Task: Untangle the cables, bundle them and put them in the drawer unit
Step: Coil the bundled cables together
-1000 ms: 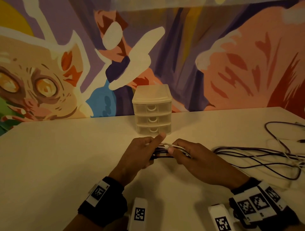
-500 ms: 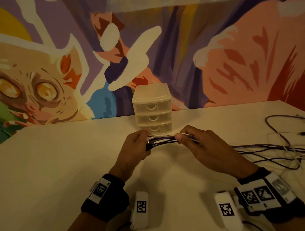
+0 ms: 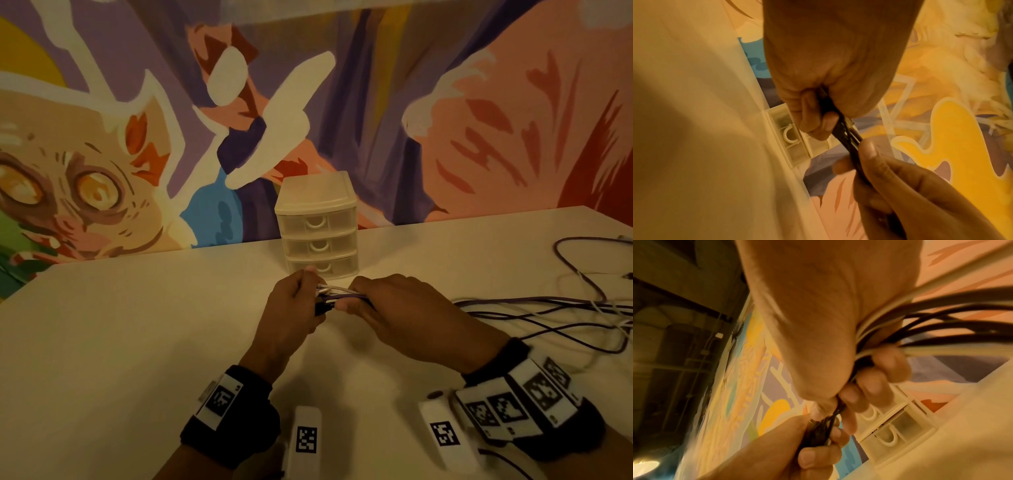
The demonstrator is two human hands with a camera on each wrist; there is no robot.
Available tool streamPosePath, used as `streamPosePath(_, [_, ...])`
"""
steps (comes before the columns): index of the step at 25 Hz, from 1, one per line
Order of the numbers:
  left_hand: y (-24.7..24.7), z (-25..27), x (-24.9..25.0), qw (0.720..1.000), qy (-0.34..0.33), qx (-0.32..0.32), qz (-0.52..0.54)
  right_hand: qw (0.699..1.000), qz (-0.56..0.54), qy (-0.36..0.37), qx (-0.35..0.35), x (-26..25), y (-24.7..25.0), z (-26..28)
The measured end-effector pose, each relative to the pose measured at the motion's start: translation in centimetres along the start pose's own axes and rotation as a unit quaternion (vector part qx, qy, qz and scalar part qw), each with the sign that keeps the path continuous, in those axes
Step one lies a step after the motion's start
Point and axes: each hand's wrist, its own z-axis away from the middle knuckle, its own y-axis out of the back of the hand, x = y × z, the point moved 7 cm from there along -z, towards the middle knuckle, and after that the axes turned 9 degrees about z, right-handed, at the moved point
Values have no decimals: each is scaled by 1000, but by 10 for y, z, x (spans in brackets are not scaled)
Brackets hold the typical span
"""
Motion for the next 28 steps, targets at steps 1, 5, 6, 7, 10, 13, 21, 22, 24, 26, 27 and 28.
streamPosePath(1, [0,0,0,999,20,-10,36,1000,-8,-3,0,2,-1,-2])
streamPosePath(5, [22,-8,-11,956,124,2,265,997,-70,2,34,9,6,2])
streamPosePath(6, [22,-7,-15,939,149,-5,312,996,-83,4,38,9,7,3])
streamPosePath(7, [19,-5,-16,925,167,-20,341,995,-93,7,40,8,8,3])
streamPosePath(10, [2,3,-17,913,184,-39,362,994,-102,17,47,6,8,2])
streamPosePath(13, [-4,2,-18,922,155,-35,354,996,-85,22,28,1,6,3])
streamPosePath(21, [-5,2,-8,970,119,-27,212,999,-32,14,-12,1,-1,-6])
streamPosePath(22, [-3,2,-4,981,97,-40,163,999,-38,14,-16,-1,-1,-6])
streamPosePath(24, [2,3,0,994,43,-33,90,998,-50,15,-21,-7,0,-5])
streamPosePath(26, [11,3,2,996,1,2,88,998,-53,8,-26,-5,-1,-3])
streamPosePath(27, [17,1,2,995,-8,16,94,998,-58,-6,-30,0,0,0])
streamPosePath(28, [21,0,1,995,-9,26,101,996,-71,-27,-36,9,1,3])
